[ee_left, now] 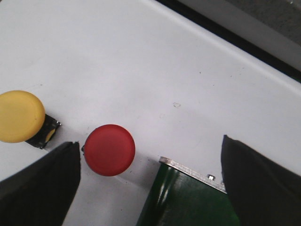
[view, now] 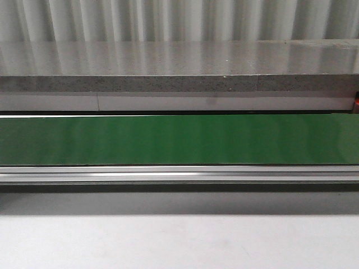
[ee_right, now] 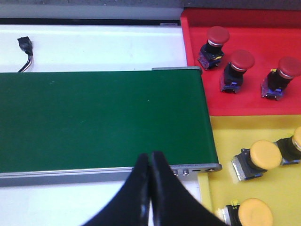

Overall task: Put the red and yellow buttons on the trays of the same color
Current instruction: 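Move the left gripper down over the red push-button on the table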

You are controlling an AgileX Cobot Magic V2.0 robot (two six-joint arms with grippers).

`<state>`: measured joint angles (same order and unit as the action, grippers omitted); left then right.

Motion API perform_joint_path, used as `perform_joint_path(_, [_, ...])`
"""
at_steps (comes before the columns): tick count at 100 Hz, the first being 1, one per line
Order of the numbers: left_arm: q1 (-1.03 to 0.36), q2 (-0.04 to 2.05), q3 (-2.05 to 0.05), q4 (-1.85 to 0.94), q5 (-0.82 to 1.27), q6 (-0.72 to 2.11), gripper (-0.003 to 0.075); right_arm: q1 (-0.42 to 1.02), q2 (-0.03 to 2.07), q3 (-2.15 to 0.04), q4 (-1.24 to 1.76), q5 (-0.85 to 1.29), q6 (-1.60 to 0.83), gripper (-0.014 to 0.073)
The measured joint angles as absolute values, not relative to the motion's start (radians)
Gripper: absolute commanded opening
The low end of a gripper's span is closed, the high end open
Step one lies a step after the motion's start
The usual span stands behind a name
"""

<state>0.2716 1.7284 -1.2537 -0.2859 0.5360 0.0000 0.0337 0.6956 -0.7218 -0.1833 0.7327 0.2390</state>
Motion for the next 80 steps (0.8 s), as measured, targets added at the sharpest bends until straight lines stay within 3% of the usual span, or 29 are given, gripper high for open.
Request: perform_joint_path(80, [0.299,1.890,-1.271,-0.257,0.504,-0.032,0.0574,0.034,0.696,-0.722,-0.183,0.733,0.239,-0.0067])
